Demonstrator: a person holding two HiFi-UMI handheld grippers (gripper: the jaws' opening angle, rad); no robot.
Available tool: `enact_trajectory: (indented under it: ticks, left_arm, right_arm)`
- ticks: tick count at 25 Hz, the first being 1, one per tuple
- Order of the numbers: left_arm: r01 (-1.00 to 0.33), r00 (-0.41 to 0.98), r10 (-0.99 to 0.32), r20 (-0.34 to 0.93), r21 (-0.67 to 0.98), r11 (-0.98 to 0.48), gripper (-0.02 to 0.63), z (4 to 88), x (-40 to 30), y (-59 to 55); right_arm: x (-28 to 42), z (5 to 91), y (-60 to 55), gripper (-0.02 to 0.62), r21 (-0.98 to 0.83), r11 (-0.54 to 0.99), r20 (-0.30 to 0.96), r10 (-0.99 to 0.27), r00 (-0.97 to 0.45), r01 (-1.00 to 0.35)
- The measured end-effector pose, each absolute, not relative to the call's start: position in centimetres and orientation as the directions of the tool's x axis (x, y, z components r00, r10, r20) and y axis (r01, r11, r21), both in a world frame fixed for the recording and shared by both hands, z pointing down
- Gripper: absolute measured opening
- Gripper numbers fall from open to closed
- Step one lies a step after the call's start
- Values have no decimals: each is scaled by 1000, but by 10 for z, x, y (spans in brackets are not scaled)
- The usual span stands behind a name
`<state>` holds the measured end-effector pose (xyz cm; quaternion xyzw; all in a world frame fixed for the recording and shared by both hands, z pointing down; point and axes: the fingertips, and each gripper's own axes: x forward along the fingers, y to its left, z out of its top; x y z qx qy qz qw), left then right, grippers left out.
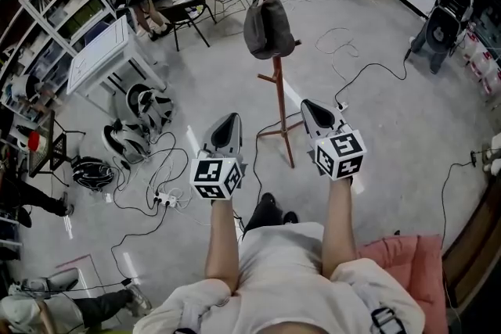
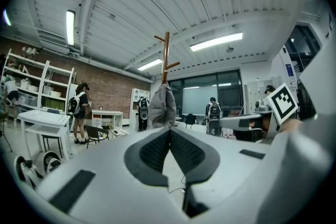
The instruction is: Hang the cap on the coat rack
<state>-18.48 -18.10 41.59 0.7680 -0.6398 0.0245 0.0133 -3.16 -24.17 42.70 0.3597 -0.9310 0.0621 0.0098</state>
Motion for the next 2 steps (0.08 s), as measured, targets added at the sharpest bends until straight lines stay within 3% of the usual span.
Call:
enact_trajectory:
  ticks: [2]
  left_arm:
    - [-983,180,-982,57,-10,-181,8,416,-185,-179]
  right_arm:
    - [-31,426,-240,5,-109,732,61,-670,-740,-672]
